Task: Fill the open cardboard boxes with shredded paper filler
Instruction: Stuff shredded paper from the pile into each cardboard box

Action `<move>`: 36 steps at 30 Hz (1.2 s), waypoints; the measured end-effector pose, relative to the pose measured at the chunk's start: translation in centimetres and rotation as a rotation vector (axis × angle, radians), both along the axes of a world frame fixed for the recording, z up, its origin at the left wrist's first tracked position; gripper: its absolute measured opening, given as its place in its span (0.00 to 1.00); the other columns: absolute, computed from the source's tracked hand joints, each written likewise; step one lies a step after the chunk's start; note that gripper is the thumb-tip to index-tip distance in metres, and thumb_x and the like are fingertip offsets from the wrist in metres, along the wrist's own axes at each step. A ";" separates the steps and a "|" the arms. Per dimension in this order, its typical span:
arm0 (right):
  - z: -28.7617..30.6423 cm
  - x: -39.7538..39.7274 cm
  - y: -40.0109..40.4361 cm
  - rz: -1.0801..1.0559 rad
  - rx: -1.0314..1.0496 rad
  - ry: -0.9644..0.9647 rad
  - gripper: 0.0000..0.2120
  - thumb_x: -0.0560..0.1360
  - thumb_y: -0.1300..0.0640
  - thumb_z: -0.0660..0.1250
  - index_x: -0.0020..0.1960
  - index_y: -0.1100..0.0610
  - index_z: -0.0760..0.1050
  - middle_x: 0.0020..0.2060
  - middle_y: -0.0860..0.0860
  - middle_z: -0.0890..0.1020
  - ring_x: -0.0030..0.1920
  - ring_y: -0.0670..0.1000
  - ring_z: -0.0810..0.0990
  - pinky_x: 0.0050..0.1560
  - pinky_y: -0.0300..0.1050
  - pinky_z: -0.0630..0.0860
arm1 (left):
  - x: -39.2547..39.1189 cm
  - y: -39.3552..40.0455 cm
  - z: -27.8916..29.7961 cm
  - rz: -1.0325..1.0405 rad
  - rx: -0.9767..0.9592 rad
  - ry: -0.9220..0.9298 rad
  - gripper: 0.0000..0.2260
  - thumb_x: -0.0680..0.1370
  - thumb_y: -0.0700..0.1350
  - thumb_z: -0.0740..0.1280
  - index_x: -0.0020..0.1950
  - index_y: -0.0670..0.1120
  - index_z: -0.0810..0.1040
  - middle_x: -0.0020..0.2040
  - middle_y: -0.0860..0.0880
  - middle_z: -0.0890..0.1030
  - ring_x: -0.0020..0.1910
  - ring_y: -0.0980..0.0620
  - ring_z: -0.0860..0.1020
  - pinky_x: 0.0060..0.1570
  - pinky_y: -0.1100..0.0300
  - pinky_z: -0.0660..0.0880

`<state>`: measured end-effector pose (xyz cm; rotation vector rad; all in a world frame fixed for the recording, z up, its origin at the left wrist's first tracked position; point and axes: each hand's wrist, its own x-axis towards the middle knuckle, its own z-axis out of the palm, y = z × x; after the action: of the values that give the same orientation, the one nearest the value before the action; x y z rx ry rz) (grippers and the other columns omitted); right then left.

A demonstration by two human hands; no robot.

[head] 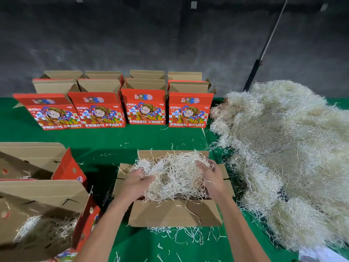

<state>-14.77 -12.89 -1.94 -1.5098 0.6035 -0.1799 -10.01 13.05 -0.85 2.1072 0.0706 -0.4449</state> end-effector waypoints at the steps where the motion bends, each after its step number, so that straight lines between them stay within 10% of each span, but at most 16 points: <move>1: -0.1 -0.1 -0.3 0.008 -0.068 -0.018 0.20 0.74 0.45 0.73 0.62 0.43 0.71 0.62 0.51 0.77 0.49 0.42 0.77 0.47 0.42 0.73 | -0.1 0.1 0.2 0.006 0.090 -0.039 0.34 0.76 0.60 0.70 0.78 0.50 0.63 0.67 0.44 0.77 0.58 0.46 0.81 0.61 0.44 0.77; 4: 0.3 -0.7 -0.6 0.230 -0.500 0.003 0.26 0.77 0.50 0.72 0.71 0.55 0.70 0.45 0.51 0.82 0.30 0.38 0.74 0.35 0.33 0.74 | -0.5 0.5 0.7 0.010 0.209 -0.142 0.24 0.76 0.59 0.71 0.69 0.56 0.70 0.38 0.45 0.83 0.28 0.48 0.77 0.38 0.47 0.82; 6: 0.6 -1.0 -0.3 0.335 -0.745 0.088 0.27 0.77 0.49 0.71 0.72 0.55 0.69 0.43 0.50 0.83 0.19 0.39 0.70 0.24 0.30 0.68 | -0.7 0.8 1.1 0.012 0.288 -0.185 0.18 0.76 0.58 0.71 0.63 0.56 0.75 0.40 0.51 0.83 0.27 0.53 0.79 0.29 0.57 0.77; 12: 1.2 -0.8 1.0 0.397 -1.016 0.085 0.15 0.77 0.48 0.70 0.61 0.52 0.79 0.52 0.48 0.85 0.42 0.47 0.84 0.46 0.45 0.83 | -0.9 1.0 1.6 -0.051 0.379 -0.109 0.15 0.73 0.60 0.72 0.50 0.51 0.79 0.47 0.55 0.77 0.42 0.55 0.80 0.38 0.62 0.71; 18: -1.4 0.6 2.5 0.635 -0.970 0.162 0.12 0.79 0.61 0.66 0.60 0.51 0.81 0.49 0.51 0.85 0.33 0.42 0.80 0.33 0.36 0.76 | -1.2 -0.7 0.6 -0.151 0.428 -0.245 0.08 0.76 0.57 0.71 0.42 0.55 0.82 0.48 0.61 0.80 0.45 0.60 0.77 0.47 0.60 0.73; 21: -3.1 1.6 3.1 0.710 -0.983 0.281 0.14 0.76 0.65 0.63 0.59 0.58 0.80 0.52 0.57 0.84 0.50 0.56 0.83 0.53 0.49 0.80 | -0.7 -2.0 -0.4 -0.252 0.356 -0.293 0.03 0.80 0.50 0.68 0.47 0.58 0.80 0.52 0.59 0.80 0.45 0.60 0.79 0.52 0.57 0.77; 24: -4.4 2.8 3.5 0.787 -0.991 0.355 0.13 0.76 0.66 0.63 0.59 0.62 0.79 0.53 0.58 0.84 0.53 0.56 0.82 0.53 0.43 0.77 | 0.9 -3.2 -1.8 -0.412 0.382 -0.274 0.10 0.82 0.42 0.63 0.58 0.56 0.80 0.58 0.52 0.81 0.44 0.53 0.81 0.46 0.58 0.78; 29: -6.3 4.4 3.8 0.970 -1.053 0.418 0.13 0.77 0.66 0.61 0.60 0.63 0.78 0.58 0.60 0.82 0.60 0.58 0.80 0.62 0.49 0.75 | 3.7 -4.3 -4.7 -0.632 0.587 -0.146 0.22 0.78 0.31 0.61 0.67 0.50 0.77 0.70 0.43 0.73 0.63 0.45 0.76 0.66 0.49 0.73; 36: -8.2 5.4 3.0 1.168 -1.149 0.502 0.17 0.82 0.62 0.59 0.70 0.59 0.71 0.69 0.57 0.75 0.69 0.57 0.74 0.71 0.53 0.69 | 5.4 -5.3 -7.8 -0.850 0.812 0.054 0.14 0.76 0.45 0.67 0.61 0.46 0.78 0.59 0.45 0.81 0.55 0.44 0.79 0.53 0.56 0.75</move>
<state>-9.41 -9.88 -10.09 -2.8094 -0.1781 0.9290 -4.62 7.73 -8.68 2.8602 -0.7579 -1.1124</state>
